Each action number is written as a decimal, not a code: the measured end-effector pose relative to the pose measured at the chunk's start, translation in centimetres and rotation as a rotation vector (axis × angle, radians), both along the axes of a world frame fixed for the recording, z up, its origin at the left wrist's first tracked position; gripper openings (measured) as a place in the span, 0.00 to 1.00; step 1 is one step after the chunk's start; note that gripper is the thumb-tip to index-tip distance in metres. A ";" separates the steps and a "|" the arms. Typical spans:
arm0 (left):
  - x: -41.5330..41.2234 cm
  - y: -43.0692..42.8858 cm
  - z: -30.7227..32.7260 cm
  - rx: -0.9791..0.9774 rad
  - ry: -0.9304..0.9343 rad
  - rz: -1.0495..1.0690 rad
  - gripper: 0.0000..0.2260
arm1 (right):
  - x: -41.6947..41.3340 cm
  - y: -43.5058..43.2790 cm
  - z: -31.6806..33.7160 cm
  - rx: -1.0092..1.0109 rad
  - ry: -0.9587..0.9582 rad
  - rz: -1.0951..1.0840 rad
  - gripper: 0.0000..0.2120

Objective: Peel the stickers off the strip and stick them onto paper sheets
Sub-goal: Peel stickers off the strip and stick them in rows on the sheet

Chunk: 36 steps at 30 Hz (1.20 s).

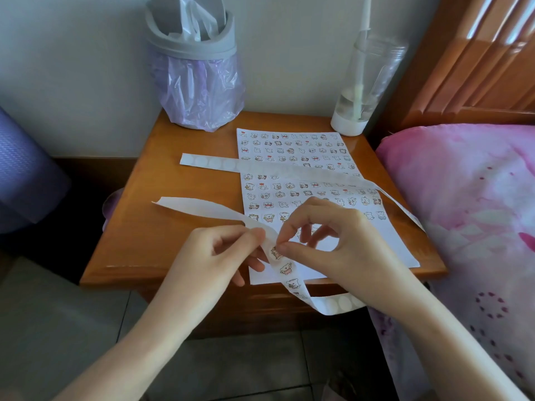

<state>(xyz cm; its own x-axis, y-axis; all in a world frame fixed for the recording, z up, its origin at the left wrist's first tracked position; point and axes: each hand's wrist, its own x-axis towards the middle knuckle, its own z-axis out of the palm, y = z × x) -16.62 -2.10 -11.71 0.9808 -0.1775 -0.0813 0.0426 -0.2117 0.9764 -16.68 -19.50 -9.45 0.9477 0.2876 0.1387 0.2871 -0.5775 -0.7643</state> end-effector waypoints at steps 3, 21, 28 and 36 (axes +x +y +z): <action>-0.1 -0.1 0.1 0.023 -0.019 -0.001 0.11 | 0.0 -0.3 0.5 0.028 0.023 0.018 0.02; -0.4 0.0 -0.5 0.176 -0.088 -0.005 0.08 | 3.9 -6.6 0.0 -0.045 0.413 -0.228 0.02; -0.3 -0.1 -0.6 0.219 -0.111 0.000 0.06 | 4.2 -6.5 -0.5 -0.078 0.373 -0.211 0.02; -0.3 0.0 -0.7 0.244 -0.121 0.009 0.09 | 4.2 -6.3 -0.8 -0.083 0.342 -0.221 0.01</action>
<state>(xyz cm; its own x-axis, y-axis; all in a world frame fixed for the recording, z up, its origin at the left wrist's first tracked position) -16.95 -2.12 -12.41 0.9873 -0.1588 -0.0030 -0.0682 -0.4412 0.8948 -12.46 -25.79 -10.22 0.9752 0.0693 -0.2101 -0.1131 -0.6603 -0.7425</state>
